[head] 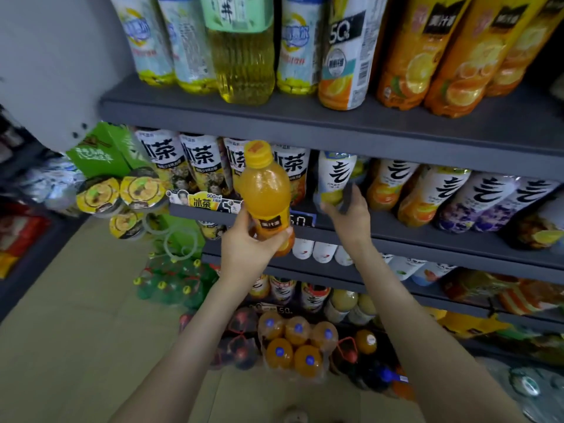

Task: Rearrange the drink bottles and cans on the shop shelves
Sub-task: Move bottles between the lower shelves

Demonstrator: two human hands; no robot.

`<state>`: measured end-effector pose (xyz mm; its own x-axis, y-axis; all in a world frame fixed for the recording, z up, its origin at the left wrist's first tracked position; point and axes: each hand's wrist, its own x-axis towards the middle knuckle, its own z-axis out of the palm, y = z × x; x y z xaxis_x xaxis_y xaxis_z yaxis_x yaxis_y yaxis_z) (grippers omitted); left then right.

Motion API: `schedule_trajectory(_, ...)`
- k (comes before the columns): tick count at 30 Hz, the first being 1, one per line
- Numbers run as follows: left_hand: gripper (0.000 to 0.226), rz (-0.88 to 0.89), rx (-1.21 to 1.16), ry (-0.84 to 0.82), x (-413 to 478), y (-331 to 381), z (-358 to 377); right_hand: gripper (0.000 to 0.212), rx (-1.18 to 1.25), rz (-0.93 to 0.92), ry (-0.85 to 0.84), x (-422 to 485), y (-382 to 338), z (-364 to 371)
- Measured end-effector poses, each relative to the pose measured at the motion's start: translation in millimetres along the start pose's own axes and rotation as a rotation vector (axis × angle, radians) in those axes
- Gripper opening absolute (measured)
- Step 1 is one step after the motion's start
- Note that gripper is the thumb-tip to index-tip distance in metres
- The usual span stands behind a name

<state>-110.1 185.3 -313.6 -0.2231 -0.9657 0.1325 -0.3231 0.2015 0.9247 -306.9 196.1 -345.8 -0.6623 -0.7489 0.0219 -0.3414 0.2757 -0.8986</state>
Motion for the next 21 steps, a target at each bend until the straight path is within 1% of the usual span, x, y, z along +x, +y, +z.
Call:
schedule_trajectory(2,0.054,-0.002,0.041,-0.072,-6.0,23.7,-7.8,0.05,0.012,-0.044,-0.081,-36.5,-17.4,-24.5)
schedule_trajectory(4,0.051,0.017,0.08,-0.17,-12.4,49.8,-13.1,0.042,0.114,-0.074,-0.237,-70.4,-42.1,-52.0)
schedule_trajectory(6,0.049,0.076,0.125,-0.277,-19.2,78.2,-15.4,0.043,0.243,-0.139,-0.328,-91.9,-67.2,-77.1)
schedule_trajectory(8,0.043,0.157,0.136,-0.375,-23.2,104.8,-12.8,0.055,0.26,-0.199,-0.326,-104.7,-90.6,-97.0)
schedule_trajectory(9,0.04,0.204,0.148,-0.406,-24.5,117.8,-9.7,0.058,0.229,-0.213,-0.293,-109.1,-100.6,-105.7)
schedule_trajectory(10,0.039,0.242,0.159,-0.423,-24.4,130.4,-5.7,0.057,0.203,-0.222,-0.239,-112.1,-110.2,-114.3)
schedule_trajectory(11,0.039,0.277,0.164,-0.433,-23.5,140.5,-1.9,0.052,0.196,-0.227,-0.181,-113.3,-117.1,-121.8)
schedule_trajectory(13,0.047,0.341,0.135,-0.478,-19.8,164.9,8.0,0.04,0.21,-0.245,-0.064,-114.8,-131.3,-143.9)
schedule_trajectory(15,0.06,0.379,0.012,-0.559,-14.8,187.8,18.3,0.032,0.248,-0.275,0.053,-113.3,-143.0,-166.2)
schedule_trajectory(17,0.063,0.457,-0.092,-0.596,-7.8,207.6,28.6,0.03,0.313,-0.285,0.176,-107.0,-151.6,-185.2)
schedule_trajectory(19,0.061,0.561,-0.057,-0.55,1.0,219.6,40.2,0.03,0.358,-0.287,0.31,-95.0,-154.1,-201.4)
schedule_trajectory(21,0.058,0.61,0.052,-0.421,10.7,222.3,52.2,0.032,0.337,-0.283,0.434,-77.2,-151.1,-216.5)
